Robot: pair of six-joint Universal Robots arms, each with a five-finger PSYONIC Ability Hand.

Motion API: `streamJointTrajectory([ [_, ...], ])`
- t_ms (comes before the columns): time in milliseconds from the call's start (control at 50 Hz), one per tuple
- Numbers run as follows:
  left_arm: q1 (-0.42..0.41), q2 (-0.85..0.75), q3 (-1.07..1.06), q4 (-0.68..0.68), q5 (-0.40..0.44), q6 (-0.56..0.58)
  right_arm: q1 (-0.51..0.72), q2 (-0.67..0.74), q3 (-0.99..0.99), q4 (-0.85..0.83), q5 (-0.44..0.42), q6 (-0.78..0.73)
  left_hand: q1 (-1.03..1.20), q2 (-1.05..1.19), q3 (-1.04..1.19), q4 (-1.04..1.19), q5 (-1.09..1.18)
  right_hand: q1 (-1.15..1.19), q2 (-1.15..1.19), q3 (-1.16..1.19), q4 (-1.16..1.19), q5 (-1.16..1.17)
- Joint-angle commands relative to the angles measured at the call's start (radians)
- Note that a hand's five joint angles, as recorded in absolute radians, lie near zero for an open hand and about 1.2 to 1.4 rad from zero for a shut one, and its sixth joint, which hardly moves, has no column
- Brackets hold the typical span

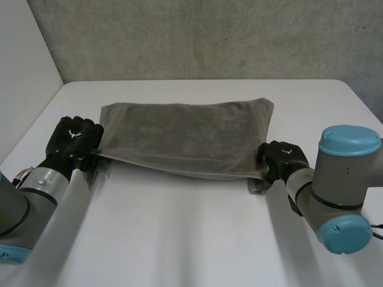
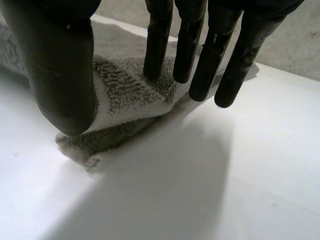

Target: Fold the towel.

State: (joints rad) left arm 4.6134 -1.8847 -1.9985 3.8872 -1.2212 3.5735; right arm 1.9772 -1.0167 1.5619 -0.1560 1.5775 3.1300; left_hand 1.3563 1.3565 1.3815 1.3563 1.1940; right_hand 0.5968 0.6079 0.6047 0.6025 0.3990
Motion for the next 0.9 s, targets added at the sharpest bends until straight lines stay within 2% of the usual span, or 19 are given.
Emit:
streamJointTrajectory([
  [20, -0.001, 0.002, 0.000, 0.000, 0.000, -0.007, -0.003, 0.001, -0.002, -0.004, -0.016, 0.153, 0.040, 0.040, 0.015, 0.040, 0.028, -0.045, -0.056, -0.053, -0.051, -0.022],
  [180, -0.004, 0.002, -0.002, 0.000, 0.000, -0.016, 0.006, 0.043, -0.011, -0.016, -0.031, 0.226, 0.040, 0.040, 0.015, 0.040, 0.028, -0.021, -0.033, -0.029, -0.027, 0.002],
  [240, -0.004, 0.002, -0.002, 0.000, 0.000, -0.016, 0.009, 0.056, -0.013, -0.031, -0.022, 0.228, 0.040, 0.040, 0.015, 0.040, 0.028, 0.081, 0.070, 0.073, 0.076, 0.104],
  [260, -0.002, 0.002, -0.002, -0.002, 0.000, -0.018, 0.008, 0.059, -0.011, -0.042, -0.011, 0.228, 0.040, 0.040, 0.015, 0.040, 0.028, 0.209, 0.198, 0.201, 0.203, 0.232],
  [280, -0.002, 0.002, -0.002, -0.002, 0.000, -0.018, 0.008, 0.059, -0.011, -0.042, -0.011, 0.228, 0.040, 0.040, 0.015, 0.040, 0.028, 0.210, 0.199, 0.203, 0.205, 0.234],
  [320, -0.001, 0.006, 0.000, -0.002, 0.000, -0.021, -0.004, 0.050, -0.011, -0.069, 0.036, 0.223, 0.040, 0.040, 0.015, 0.040, 0.028, 0.695, 0.684, 0.687, 0.689, 0.718],
  [340, -0.001, 0.006, 0.000, -0.002, 0.000, -0.021, -0.004, 0.050, -0.011, -0.070, 0.036, 0.223, 0.040, 0.040, 0.015, 0.040, 0.028, 0.698, 0.687, 0.690, 0.692, 0.721],
  [360, -0.001, 0.012, 0.000, -0.003, -0.001, -0.024, -0.009, 0.034, -0.016, -0.086, 0.074, 0.207, 0.040, 0.040, 0.015, 0.040, 0.028, 0.798, 0.787, 0.791, 0.793, 0.822],
  [400, -0.002, 0.016, 0.000, -0.005, -0.003, -0.022, -0.021, 0.004, -0.025, -0.100, 0.105, 0.183, 0.040, 0.040, 0.015, 0.040, 0.028, 0.800, 0.788, 0.792, 0.794, 0.823],
  [440, -0.002, 0.025, 0.000, -0.006, -0.006, -0.022, -0.024, -0.054, -0.036, -0.122, 0.115, 0.131, 0.040, 0.040, 0.015, 0.040, 0.028, 0.800, 0.788, 0.792, 0.794, 0.823],
  [480, -0.004, 0.065, -0.003, -0.014, -0.009, -0.025, -0.031, -0.179, -0.063, -0.116, 0.044, -0.093, 0.040, 0.040, 0.015, 0.040, 0.028, 0.800, 0.788, 0.792, 0.794, 0.823],
  [500, -0.004, 0.065, -0.003, -0.014, -0.009, -0.025, -0.031, -0.180, -0.063, -0.116, 0.044, -0.094, 0.040, 0.040, 0.015, 0.040, 0.028, 0.800, 0.788, 0.792, 0.794, 0.823],
  [540, -0.007, 0.096, -0.017, -0.015, -0.008, -0.025, -0.023, -0.198, -0.078, -0.030, -0.077, -0.364, 0.040, 0.040, 0.015, 0.040, 0.028, 0.800, 0.788, 0.792, 0.794, 0.823],
  [560, -0.007, 0.096, -0.017, -0.015, -0.008, -0.025, -0.023, -0.198, -0.079, -0.030, -0.077, -0.366, 0.040, 0.040, 0.015, 0.040, 0.028, 0.800, 0.788, 0.792, 0.794, 0.823],
  [580, -0.013, 0.107, -0.022, -0.015, -0.006, -0.025, -0.023, -0.200, -0.082, 0.042, -0.115, -0.480, 0.040, 0.040, 0.015, 0.040, 0.028, 0.800, 0.788, 0.792, 0.794, 0.823],
  [600, -0.013, 0.107, -0.022, -0.015, -0.006, -0.025, -0.024, -0.200, -0.083, 0.115, -0.117, -0.575, 0.040, 0.040, 0.015, 0.040, 0.028, 0.800, 0.788, 0.792, 0.794, 0.823],
  [700, -0.015, 0.142, -0.057, -0.057, 0.005, -0.010, -0.041, -0.192, -0.069, 0.271, -0.079, -0.726, 0.040, 0.040, 0.015, 0.040, 0.028, 0.800, 0.788, 0.792, 0.794, 0.823],
  [820, -0.013, 0.167, -0.078, -0.134, 0.011, -0.007, -0.081, -0.201, -0.033, 0.302, -0.083, -0.789, 0.040, 0.040, 0.015, 0.040, 0.028, 0.800, 0.788, 0.792, 0.794, 0.823],
  [900, -0.005, 0.223, -0.097, -0.234, 0.037, -0.002, -0.095, -0.285, 0.027, 0.312, -0.109, -0.885, 0.040, 0.040, 0.015, 0.040, 0.028, 0.800, 0.788, 0.792, 0.794, 0.823],
])
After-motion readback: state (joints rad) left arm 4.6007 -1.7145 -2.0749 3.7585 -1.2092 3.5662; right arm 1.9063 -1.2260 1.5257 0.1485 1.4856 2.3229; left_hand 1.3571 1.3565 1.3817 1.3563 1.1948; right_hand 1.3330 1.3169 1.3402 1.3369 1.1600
